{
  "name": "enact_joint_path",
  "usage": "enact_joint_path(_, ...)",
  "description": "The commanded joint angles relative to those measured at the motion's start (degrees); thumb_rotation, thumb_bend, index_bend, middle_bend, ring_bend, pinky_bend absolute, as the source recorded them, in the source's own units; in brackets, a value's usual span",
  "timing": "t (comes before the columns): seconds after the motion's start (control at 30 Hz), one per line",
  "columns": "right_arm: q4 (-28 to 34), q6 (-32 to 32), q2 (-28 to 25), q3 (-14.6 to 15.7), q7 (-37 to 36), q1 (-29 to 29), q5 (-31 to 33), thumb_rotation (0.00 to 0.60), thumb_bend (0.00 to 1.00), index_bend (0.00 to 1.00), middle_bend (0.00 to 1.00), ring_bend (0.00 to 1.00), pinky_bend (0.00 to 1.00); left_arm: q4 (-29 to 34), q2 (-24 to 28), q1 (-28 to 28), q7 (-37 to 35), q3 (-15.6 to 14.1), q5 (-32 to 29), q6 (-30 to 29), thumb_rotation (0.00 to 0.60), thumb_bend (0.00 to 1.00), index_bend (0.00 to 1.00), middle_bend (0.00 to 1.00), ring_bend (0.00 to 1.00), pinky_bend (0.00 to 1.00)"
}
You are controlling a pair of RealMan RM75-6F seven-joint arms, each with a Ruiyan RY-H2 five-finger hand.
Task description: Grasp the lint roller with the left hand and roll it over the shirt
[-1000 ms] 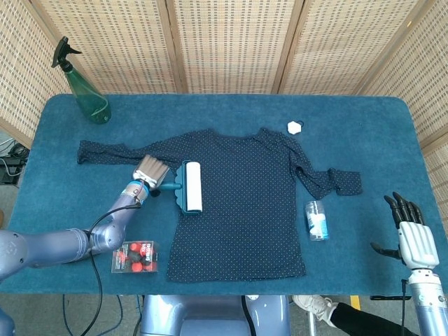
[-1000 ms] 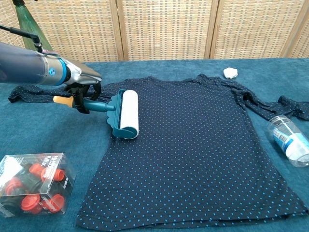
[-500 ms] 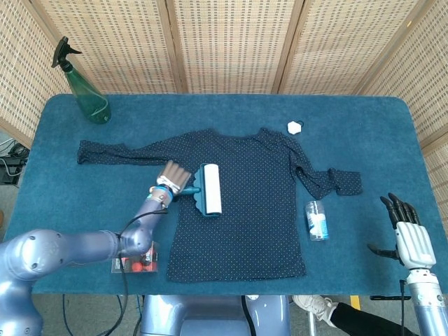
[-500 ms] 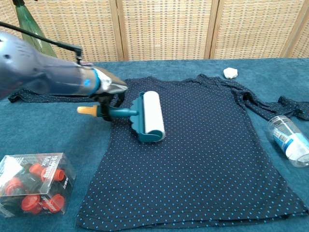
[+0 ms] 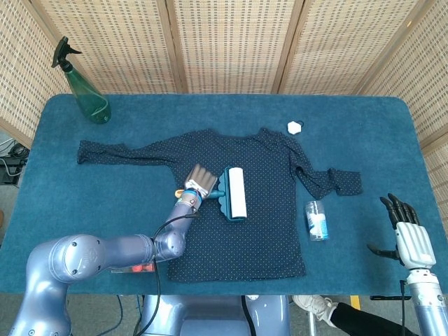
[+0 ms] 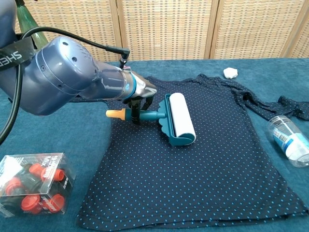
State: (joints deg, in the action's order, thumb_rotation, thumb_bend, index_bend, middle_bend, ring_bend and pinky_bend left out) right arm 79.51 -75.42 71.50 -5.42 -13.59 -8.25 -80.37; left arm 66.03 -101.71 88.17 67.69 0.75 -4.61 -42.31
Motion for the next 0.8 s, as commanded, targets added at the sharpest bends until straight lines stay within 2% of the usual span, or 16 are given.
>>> enact_joint_path(0.03,0.11,-0.06,0.01,0.06,0.09,0.00,-0.09,0.600,0.09,0.05,0.00,0.00,0.00,1.23,1.02,-0.66,0.10,-0.72,-0.08,-0.76,0.600,0.42,0.83,0.92,0.75,0.65)
enact_joint_path(0.23,0.58,-0.26,0.03,0.40,0.85,0.02,-0.60,0.600,0.09,0.05,0.00,0.00,0.00,4.83,4.49,-3.64,-0.85,-3.54,1.70,-2.27,0.600,0.42,0.83,0.92,0.75,0.65)
enact_joint_path(0.5,1.73,-0.69,0.09,1.15,2.14,-0.01,-1.89,0.600,0.09,0.05,0.00,0.00,0.00,7.73,9.51,-9.50,-4.63,-7.73,6.97,-2.71,0.600,0.42,0.83,0.92,0.75,0.65)
enact_joint_path(0.63,2.08,-0.80,0.10,1.29,2.42,-0.03,-2.11,0.600,0.09,0.05,0.00,0.00,0.00,7.97,10.91,-11.07,-6.12,-8.19,8.68,-2.56,0.600,0.42,0.83,0.92,0.75,0.65)
enact_joint_path(0.8,2.17,-0.82,0.07,1.25,2.41,-0.05,-2.02,0.600,0.09,0.05,0.00,0.00,0.00,8.47,11.56,-11.41,-7.17,-7.40,10.27,-2.37,0.600,0.42,0.83,0.92,0.75,0.65)
